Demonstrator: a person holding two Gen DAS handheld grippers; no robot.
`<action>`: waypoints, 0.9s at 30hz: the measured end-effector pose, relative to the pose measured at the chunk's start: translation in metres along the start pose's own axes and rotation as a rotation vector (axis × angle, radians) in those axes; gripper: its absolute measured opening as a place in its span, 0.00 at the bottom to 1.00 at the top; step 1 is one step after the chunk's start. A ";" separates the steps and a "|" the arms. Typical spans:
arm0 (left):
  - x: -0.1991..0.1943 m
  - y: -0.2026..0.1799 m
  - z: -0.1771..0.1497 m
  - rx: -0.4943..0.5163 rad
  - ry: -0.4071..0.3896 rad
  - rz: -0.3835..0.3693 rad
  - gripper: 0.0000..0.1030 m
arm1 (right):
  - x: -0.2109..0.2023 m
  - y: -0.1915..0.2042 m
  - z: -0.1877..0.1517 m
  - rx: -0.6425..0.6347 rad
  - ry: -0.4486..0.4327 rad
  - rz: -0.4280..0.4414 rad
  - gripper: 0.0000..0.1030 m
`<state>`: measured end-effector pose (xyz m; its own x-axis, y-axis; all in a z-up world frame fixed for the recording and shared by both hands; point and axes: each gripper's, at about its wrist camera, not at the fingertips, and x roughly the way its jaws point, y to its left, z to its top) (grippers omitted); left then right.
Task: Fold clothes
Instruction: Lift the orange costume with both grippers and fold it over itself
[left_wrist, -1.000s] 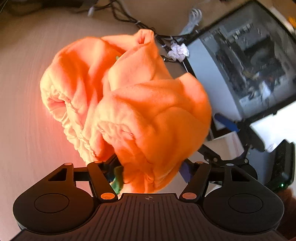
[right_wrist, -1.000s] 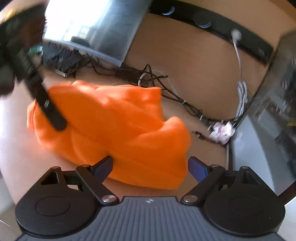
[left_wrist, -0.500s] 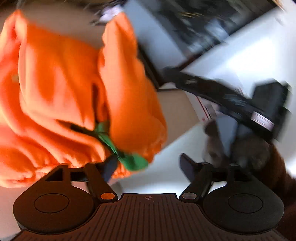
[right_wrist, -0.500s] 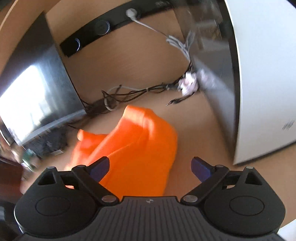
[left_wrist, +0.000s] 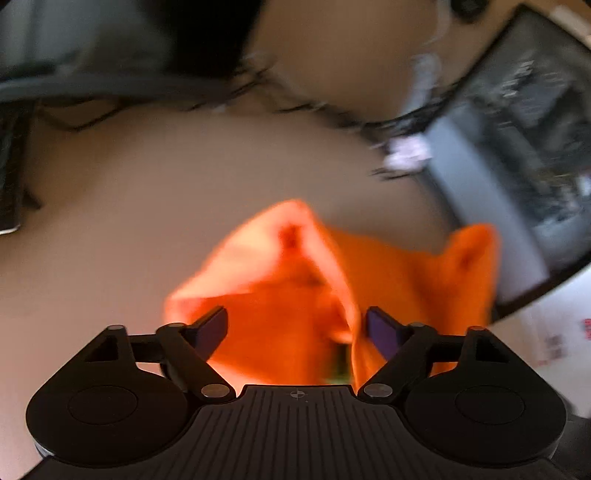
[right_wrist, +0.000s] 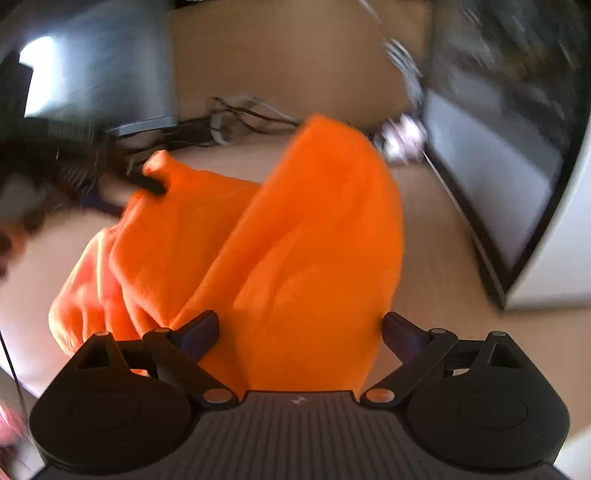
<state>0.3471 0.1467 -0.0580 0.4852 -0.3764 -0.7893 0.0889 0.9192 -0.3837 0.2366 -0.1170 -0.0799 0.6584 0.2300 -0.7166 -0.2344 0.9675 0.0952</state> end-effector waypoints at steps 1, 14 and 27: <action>0.003 0.009 0.000 -0.014 0.008 0.010 0.78 | 0.001 -0.003 -0.001 0.056 0.019 0.005 0.93; 0.021 -0.013 -0.033 -0.028 0.106 -0.234 0.67 | -0.021 0.039 0.055 -0.824 -0.159 -0.210 0.27; 0.017 0.021 -0.036 -0.150 0.077 -0.314 0.62 | 0.007 0.128 -0.062 -1.589 -0.160 -0.289 0.30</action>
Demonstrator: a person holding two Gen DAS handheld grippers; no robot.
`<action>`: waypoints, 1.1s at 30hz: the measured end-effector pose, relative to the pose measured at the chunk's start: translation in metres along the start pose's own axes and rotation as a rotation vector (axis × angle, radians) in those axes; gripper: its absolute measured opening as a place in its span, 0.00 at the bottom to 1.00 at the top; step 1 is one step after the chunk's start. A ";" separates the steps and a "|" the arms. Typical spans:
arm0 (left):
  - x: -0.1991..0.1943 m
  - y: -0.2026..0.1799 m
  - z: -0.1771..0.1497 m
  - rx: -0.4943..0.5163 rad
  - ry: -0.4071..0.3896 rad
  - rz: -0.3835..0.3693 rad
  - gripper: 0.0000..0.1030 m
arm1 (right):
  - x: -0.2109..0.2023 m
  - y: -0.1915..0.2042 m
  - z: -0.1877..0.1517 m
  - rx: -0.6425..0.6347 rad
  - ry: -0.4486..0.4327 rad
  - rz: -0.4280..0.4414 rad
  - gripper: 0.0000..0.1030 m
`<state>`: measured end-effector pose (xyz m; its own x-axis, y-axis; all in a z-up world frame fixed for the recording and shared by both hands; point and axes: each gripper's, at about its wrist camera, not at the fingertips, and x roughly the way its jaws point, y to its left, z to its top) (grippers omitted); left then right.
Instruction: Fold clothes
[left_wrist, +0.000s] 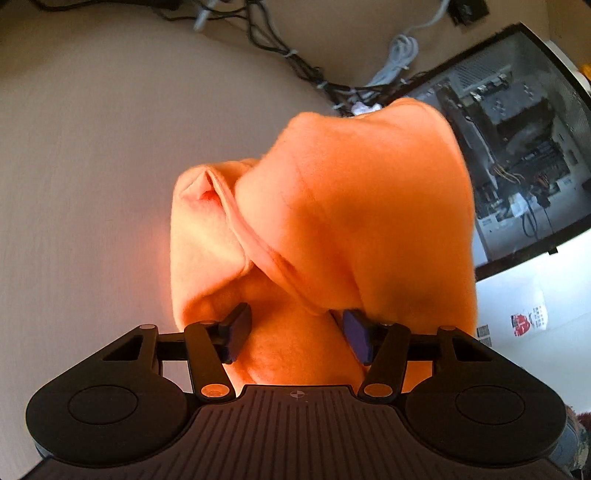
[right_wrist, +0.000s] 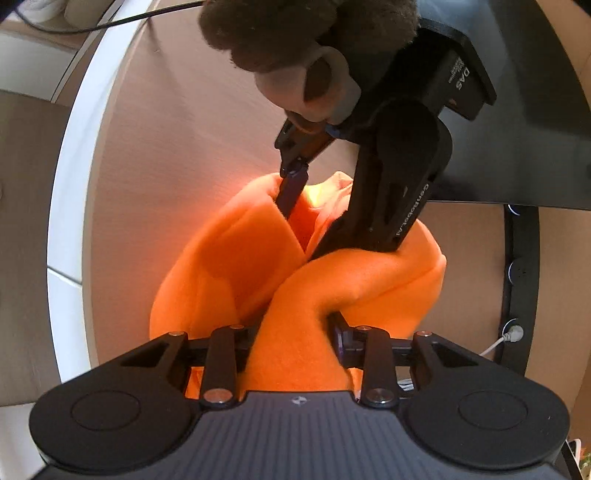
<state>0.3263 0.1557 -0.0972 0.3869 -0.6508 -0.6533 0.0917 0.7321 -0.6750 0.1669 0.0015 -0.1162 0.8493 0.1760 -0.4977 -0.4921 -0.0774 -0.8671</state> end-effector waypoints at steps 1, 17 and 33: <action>-0.007 0.002 0.000 -0.004 -0.008 -0.006 0.70 | 0.001 -0.009 -0.002 0.062 0.002 0.010 0.31; 0.011 0.006 -0.016 -0.076 0.028 -0.146 0.52 | 0.003 -0.048 -0.015 -0.050 -0.057 -0.102 0.21; -0.028 0.002 0.039 -0.199 -0.076 -0.123 0.68 | 0.020 0.007 -0.025 -0.088 -0.095 -0.027 0.39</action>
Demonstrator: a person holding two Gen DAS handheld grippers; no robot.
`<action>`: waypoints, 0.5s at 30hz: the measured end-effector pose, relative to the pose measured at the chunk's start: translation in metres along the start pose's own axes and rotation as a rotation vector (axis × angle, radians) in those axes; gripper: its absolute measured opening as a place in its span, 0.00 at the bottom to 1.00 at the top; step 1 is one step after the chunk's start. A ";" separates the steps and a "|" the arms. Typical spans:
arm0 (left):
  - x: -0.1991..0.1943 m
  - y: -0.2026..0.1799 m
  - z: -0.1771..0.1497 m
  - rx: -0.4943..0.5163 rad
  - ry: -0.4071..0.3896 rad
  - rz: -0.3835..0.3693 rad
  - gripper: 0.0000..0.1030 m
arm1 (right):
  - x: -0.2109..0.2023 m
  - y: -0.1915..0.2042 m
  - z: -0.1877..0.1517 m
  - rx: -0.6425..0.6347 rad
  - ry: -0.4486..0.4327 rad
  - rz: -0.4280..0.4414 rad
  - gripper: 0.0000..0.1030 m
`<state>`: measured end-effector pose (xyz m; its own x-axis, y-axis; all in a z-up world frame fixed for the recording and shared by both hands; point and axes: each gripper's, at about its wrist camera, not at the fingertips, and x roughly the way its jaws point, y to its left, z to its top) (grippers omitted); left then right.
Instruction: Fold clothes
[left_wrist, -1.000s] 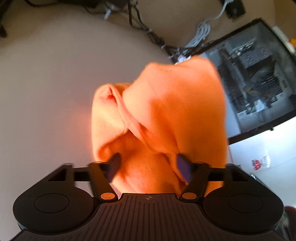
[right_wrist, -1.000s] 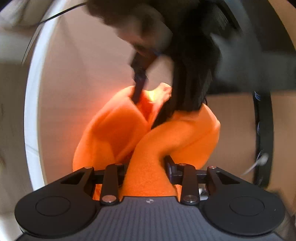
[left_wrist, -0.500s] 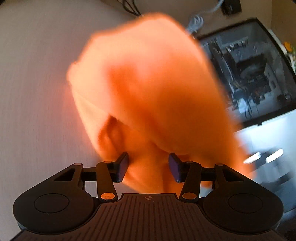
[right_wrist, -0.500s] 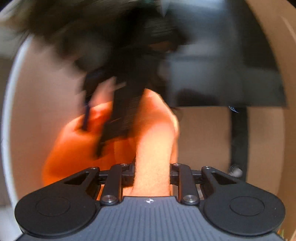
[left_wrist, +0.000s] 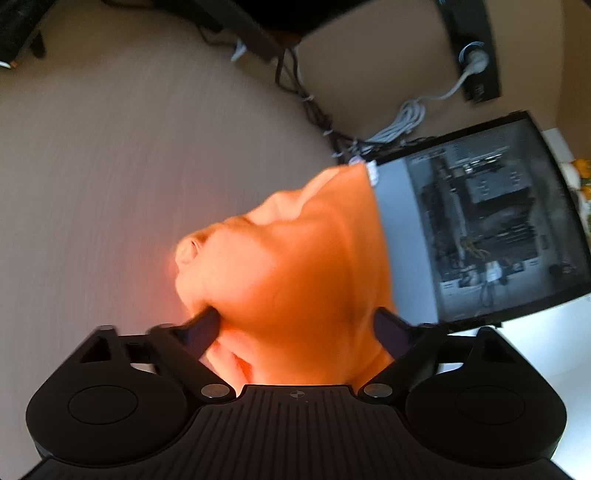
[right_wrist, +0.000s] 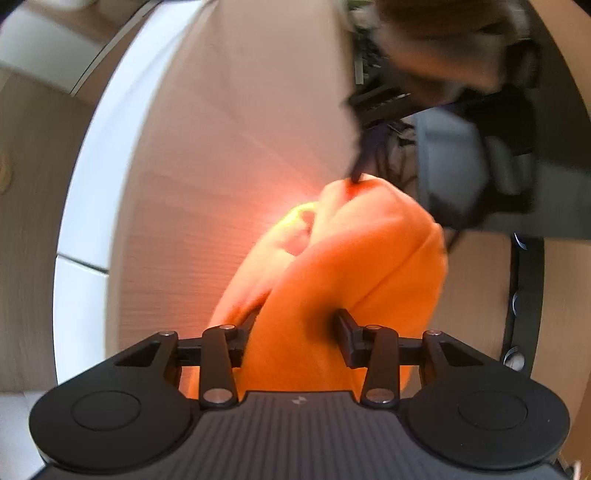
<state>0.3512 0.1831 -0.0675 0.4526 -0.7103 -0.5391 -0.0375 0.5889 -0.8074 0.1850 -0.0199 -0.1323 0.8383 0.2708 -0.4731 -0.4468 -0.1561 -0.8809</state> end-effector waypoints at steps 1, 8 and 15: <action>0.005 -0.006 0.001 0.002 -0.004 -0.010 0.62 | -0.003 -0.004 -0.002 0.017 0.000 -0.012 0.39; 0.008 -0.037 0.006 0.172 -0.062 -0.088 0.59 | -0.008 -0.013 -0.009 0.041 0.009 -0.079 0.39; 0.025 0.017 0.010 0.118 -0.049 0.134 0.66 | 0.002 0.004 0.008 0.083 -0.019 0.017 0.44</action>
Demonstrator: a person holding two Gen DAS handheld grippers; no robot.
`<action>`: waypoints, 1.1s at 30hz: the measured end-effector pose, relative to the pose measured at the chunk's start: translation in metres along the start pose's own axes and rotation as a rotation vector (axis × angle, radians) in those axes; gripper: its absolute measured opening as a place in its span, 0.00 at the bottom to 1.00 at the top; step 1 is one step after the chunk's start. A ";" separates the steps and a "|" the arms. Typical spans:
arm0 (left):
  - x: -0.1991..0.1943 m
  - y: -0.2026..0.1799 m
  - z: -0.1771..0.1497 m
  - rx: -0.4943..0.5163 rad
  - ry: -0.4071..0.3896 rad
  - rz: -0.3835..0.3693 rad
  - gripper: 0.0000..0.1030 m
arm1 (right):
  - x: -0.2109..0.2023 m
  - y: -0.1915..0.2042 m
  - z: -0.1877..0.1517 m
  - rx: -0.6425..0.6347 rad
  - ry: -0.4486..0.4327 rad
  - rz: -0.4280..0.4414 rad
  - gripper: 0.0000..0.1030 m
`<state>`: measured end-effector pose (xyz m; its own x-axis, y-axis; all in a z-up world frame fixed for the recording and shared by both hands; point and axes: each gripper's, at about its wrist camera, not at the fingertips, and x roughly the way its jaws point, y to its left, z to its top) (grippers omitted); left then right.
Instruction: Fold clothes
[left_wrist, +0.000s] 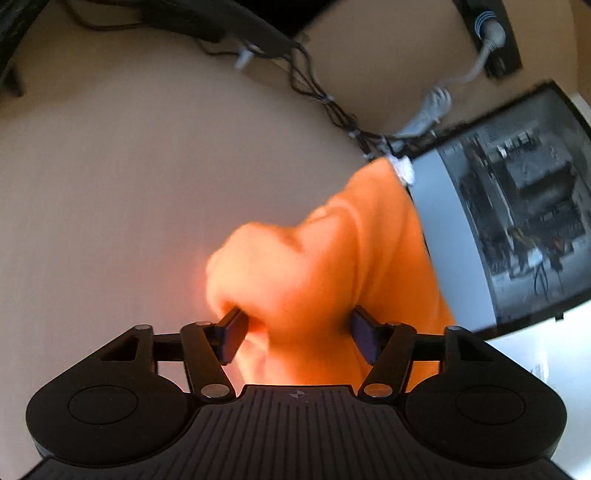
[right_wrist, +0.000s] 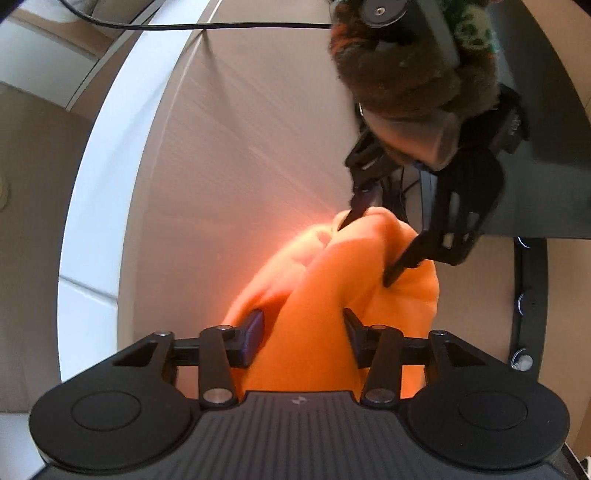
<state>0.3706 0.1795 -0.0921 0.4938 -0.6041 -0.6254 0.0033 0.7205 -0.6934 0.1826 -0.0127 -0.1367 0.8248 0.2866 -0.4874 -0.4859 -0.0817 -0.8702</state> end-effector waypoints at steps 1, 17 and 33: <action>-0.008 -0.003 0.000 0.010 -0.016 0.018 0.67 | 0.001 0.001 0.002 0.013 -0.005 0.014 0.44; 0.005 -0.045 -0.010 0.047 -0.055 -0.076 0.66 | -0.053 -0.048 0.005 0.258 -0.093 0.006 1.00; 0.011 -0.030 -0.022 0.093 -0.016 -0.044 0.67 | 0.019 -0.090 -0.058 1.030 0.283 0.183 1.00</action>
<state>0.3564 0.1438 -0.0860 0.5054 -0.6308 -0.5888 0.1057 0.7225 -0.6832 0.2588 -0.0554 -0.0720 0.6879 0.1102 -0.7174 -0.5089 0.7780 -0.3685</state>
